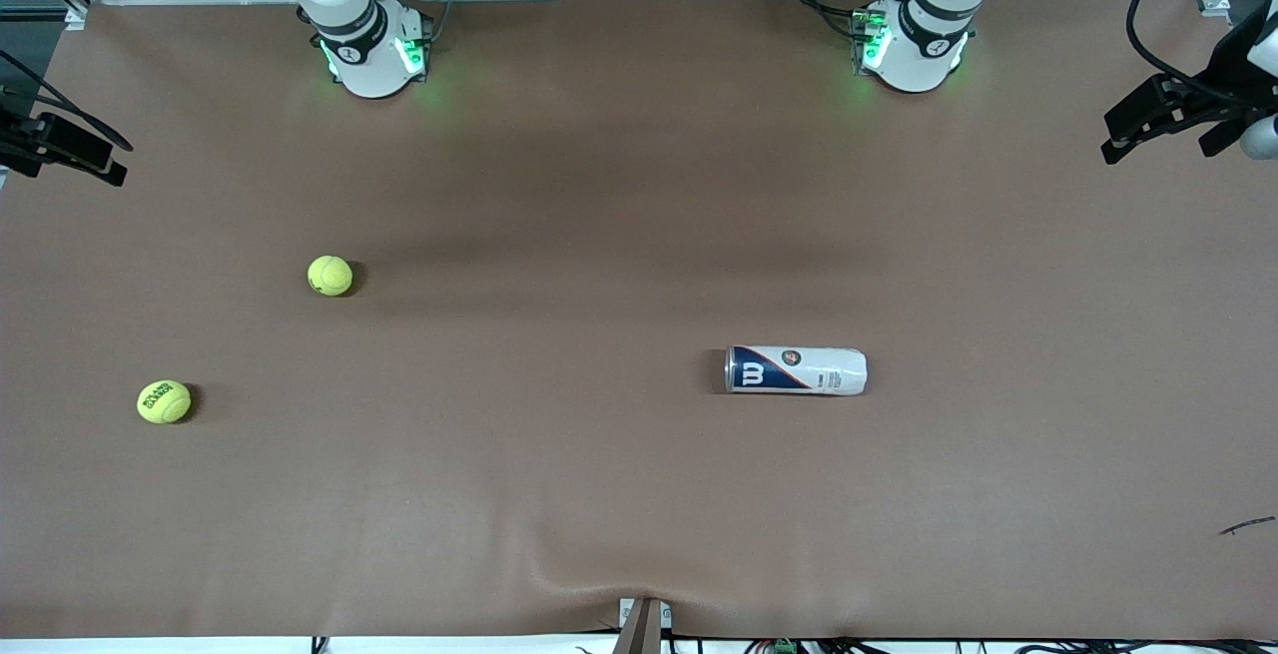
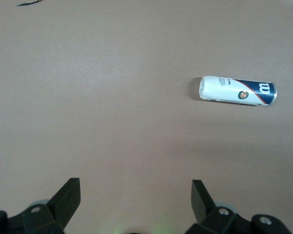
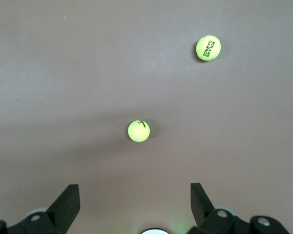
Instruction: Insert tennis ball vertically with right arm
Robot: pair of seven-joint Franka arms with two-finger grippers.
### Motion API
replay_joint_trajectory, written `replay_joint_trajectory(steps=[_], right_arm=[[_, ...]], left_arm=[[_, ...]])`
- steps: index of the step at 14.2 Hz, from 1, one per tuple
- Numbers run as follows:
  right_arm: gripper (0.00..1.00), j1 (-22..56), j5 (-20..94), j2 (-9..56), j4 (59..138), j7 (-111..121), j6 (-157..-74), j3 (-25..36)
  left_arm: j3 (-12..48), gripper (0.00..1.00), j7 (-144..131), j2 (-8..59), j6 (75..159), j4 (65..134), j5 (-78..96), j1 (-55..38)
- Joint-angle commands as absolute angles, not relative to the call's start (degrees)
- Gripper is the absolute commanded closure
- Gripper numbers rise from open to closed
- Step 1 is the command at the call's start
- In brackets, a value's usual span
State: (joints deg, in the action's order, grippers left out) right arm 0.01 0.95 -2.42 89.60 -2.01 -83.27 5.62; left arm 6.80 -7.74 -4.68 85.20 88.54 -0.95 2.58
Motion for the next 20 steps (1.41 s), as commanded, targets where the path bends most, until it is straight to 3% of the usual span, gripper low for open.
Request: replay_joint_trajectory(steps=[1,20], right_arm=[[0.00,-0.6,0.9,-2.5,89.4,-2.1,-82.5,5.0],[0.00,-0.4,0.5,-2.4,89.4,-2.1,-82.4,4.9]], left_arm=[[6.9,0.00,-6.7,-4.3,83.8,87.2,-0.7,2.8],[6.9,0.00,-6.0,-3.1,84.6,86.9,-0.4,2.8]])
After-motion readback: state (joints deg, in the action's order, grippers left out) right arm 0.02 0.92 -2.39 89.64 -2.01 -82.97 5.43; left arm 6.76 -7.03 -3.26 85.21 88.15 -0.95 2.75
